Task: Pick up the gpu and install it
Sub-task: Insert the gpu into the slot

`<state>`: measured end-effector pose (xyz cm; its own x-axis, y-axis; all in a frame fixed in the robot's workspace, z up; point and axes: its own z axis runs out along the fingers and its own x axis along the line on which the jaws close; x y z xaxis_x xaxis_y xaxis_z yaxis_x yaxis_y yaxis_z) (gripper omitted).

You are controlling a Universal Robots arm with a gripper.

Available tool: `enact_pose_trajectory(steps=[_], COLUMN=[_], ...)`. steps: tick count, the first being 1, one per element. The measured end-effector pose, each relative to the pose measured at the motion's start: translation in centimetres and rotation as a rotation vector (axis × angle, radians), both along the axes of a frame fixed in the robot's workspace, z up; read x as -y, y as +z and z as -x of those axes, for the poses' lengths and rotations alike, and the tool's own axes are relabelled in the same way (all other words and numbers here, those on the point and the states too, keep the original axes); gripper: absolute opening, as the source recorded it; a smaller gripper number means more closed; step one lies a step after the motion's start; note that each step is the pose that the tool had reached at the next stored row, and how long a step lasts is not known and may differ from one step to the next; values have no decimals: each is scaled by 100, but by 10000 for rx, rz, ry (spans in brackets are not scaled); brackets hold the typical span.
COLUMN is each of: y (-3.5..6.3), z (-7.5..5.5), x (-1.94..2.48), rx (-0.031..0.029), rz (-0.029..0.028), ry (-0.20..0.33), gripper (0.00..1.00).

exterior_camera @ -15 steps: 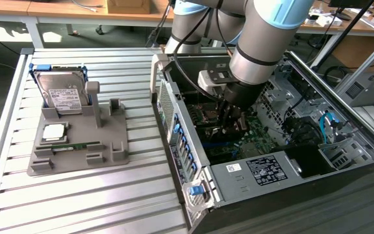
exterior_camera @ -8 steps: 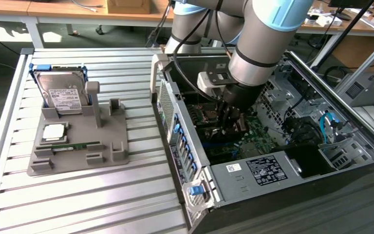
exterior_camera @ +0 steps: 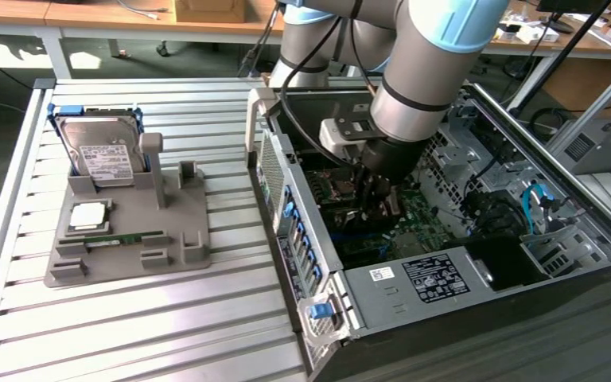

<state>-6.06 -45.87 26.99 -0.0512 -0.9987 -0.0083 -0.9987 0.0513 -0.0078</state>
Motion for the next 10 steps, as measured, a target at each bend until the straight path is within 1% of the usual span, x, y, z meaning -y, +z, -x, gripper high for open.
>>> enact_pose_trajectory(steps=[10], y=[-10], z=[4], x=[2], rx=[0], rz=[-1], ry=[-2], gripper=[27])
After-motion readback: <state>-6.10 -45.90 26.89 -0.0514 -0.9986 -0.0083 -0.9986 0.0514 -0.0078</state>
